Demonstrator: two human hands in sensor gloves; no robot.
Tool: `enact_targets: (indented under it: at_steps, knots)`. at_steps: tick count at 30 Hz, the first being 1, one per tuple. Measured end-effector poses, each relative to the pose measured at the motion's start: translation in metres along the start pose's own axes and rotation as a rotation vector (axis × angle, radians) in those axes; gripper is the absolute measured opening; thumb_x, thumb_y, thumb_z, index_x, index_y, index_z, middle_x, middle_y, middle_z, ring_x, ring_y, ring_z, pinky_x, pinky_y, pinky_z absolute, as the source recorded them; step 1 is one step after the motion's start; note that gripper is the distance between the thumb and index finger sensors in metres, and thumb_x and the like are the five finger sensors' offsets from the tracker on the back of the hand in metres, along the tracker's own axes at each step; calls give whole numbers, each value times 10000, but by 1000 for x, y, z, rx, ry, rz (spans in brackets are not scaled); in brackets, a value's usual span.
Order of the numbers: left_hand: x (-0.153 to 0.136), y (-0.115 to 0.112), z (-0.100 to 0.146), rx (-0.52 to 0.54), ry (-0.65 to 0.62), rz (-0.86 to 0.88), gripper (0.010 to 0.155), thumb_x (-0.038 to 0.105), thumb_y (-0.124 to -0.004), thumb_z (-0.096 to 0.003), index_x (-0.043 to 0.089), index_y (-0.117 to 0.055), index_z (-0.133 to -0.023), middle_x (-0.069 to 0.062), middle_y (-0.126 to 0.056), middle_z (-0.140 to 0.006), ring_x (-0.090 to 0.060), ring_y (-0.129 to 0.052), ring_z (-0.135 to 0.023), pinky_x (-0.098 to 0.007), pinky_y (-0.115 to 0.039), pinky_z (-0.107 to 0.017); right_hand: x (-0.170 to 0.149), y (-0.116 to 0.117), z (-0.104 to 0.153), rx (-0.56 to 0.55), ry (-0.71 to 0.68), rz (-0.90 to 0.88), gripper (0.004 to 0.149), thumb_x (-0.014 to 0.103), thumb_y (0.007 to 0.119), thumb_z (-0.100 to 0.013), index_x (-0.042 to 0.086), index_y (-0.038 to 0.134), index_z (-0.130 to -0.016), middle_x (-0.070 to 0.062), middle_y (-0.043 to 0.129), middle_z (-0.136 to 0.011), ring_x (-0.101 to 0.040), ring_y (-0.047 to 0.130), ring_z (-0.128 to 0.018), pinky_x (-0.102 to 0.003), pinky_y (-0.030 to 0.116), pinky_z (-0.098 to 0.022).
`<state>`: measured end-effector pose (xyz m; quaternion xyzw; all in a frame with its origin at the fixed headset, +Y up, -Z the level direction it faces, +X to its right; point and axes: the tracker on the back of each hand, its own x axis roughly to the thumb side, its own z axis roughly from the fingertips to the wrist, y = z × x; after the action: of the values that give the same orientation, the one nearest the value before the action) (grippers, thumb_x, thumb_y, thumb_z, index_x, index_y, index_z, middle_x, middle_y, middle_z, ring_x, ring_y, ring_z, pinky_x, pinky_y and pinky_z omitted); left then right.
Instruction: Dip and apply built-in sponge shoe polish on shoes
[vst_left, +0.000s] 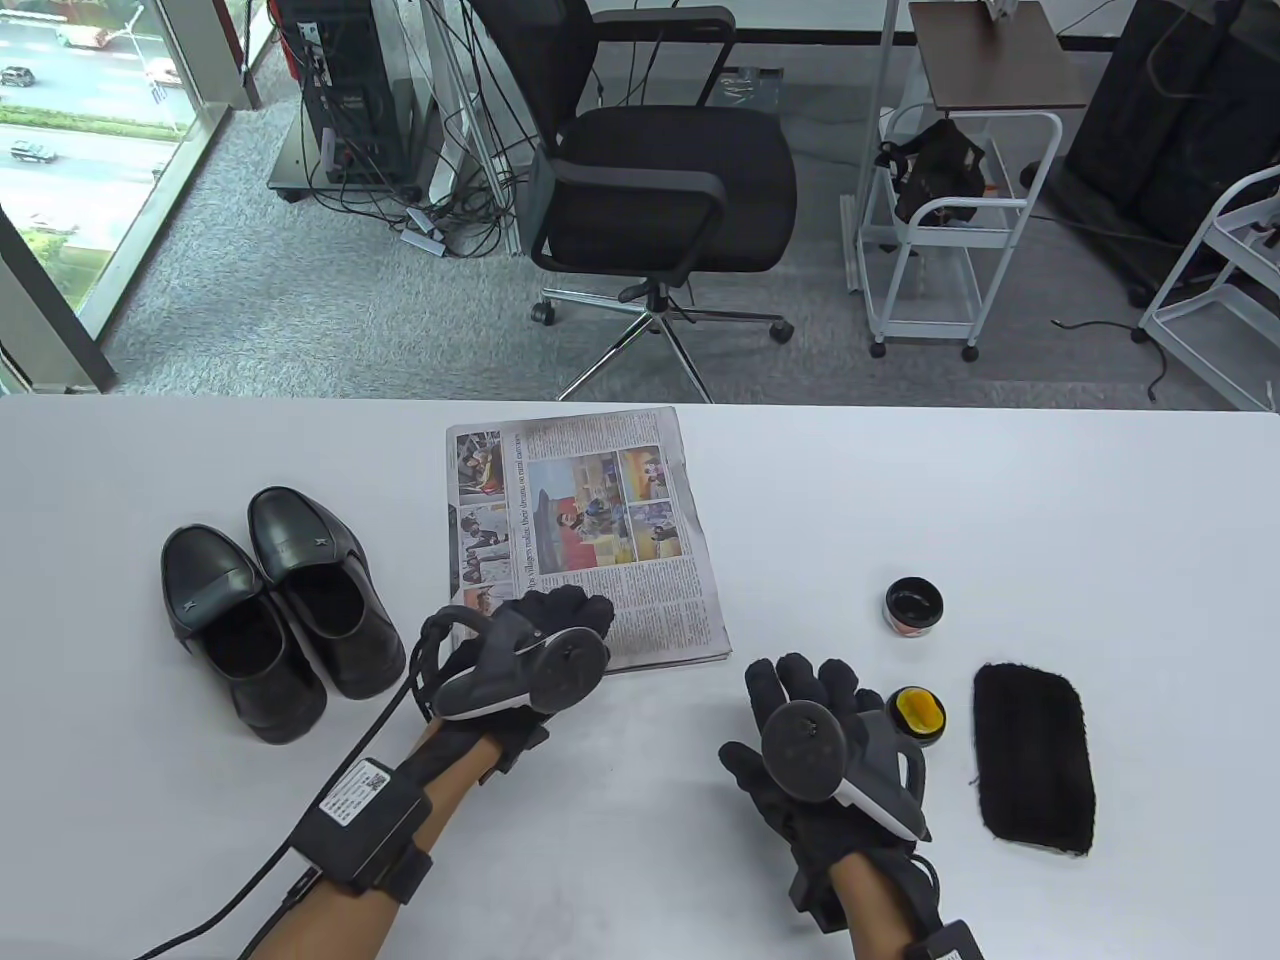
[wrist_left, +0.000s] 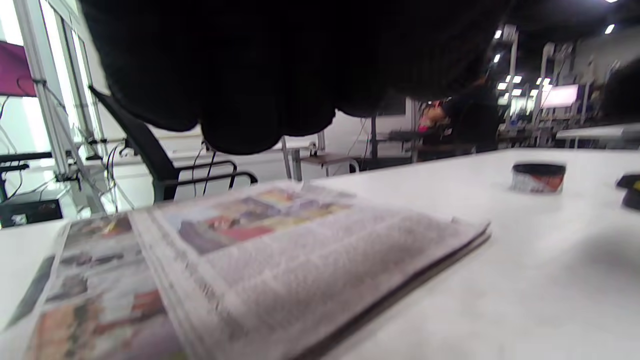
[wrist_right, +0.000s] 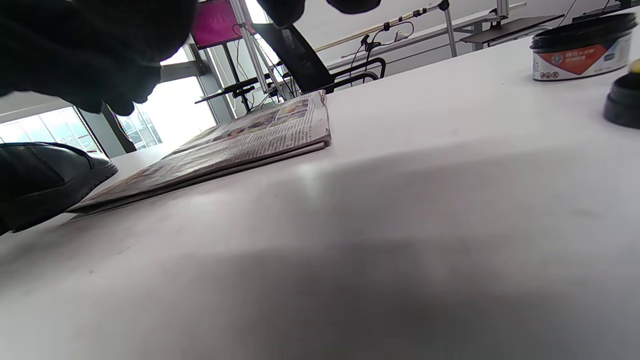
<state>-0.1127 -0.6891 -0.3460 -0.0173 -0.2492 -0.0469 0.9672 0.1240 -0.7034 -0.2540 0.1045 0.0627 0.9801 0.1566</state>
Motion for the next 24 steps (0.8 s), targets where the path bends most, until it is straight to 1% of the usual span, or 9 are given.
enact_targets:
  at_steps: [4,6,7,9,11,13,15,18,24]
  knots:
    - [-10,-33,-20,-189,75,27,648,542,-745,-546,183,-704,-1084,-204,-749,-1107,-483,-857,-923,-619,-753,-639,0,2,-1,37,1,-13,761,499,678,-468,127,404,-1073,-289,322,-1124,-680,289,-940,-816,303,-627]
    - [-11,-46,-22,-236,72,90,681,564,-748,-539,194,-673,-1106,-218,-708,-1134,-519,-788,-967,-659,-700,-652,0,2,-2,53,1,-12,761,499,676,-469,128,399,-1074,-288,314,-1125,-682,283,-938,-815,302,-628]
    - [-10,-53,-23,-250,62,105,666,555,-768,-534,236,-669,-1110,-215,-703,-1140,-518,-786,-971,-662,-698,-652,0,2,-2,55,-1,-14,761,499,675,-470,127,401,-1074,-287,312,-1126,-685,283,-936,-815,304,-627]
    - [-5,-60,-22,-243,50,55,684,543,-807,-517,240,-651,-1111,-207,-679,-1136,-514,-751,-975,-659,-698,-656,0,3,-3,62,0,-23,759,497,675,-471,125,403,-1074,-293,312,-1123,-686,283,-935,-813,305,-628]
    - [2,-62,-19,-229,41,-1,674,517,-786,-520,225,-626,-1106,-212,-657,-1131,-521,-740,-967,-649,-727,-647,0,3,-3,65,3,-37,756,493,676,-471,124,407,-1073,-294,311,-1123,-685,283,-935,-813,304,-629]
    - [7,-61,-17,-216,43,7,603,470,-811,-527,242,-683,-1069,-183,-719,-1084,-515,-783,-926,-622,-758,-630,0,3,-3,70,7,-47,752,490,676,-472,122,413,-1073,-297,312,-1122,-685,281,-935,-813,303,-630]
    - [12,-62,-15,-195,36,-30,519,437,-795,-533,265,-707,-1014,-160,-760,-1015,-508,-816,-868,-581,-796,-599,0,3,-4,73,8,-48,749,488,677,-472,120,420,-1072,-299,312,-1121,-688,280,-933,-813,305,-630]
    - [20,-65,-10,-179,45,8,372,349,-780,-557,243,-767,-913,-154,-775,-934,-492,-804,-814,-570,-790,-575,0,4,-5,85,5,-31,746,489,674,-473,120,423,-1071,-298,312,-1121,-688,281,-932,-813,305,-627]
    - [27,-48,6,-153,-9,-55,346,341,-805,-548,251,-825,-881,-103,-898,-898,-424,-949,-767,-558,-816,-572,-2,3,-3,85,14,-41,744,487,675,-473,117,428,-1069,-300,314,-1119,-687,281,-930,-817,295,-622]
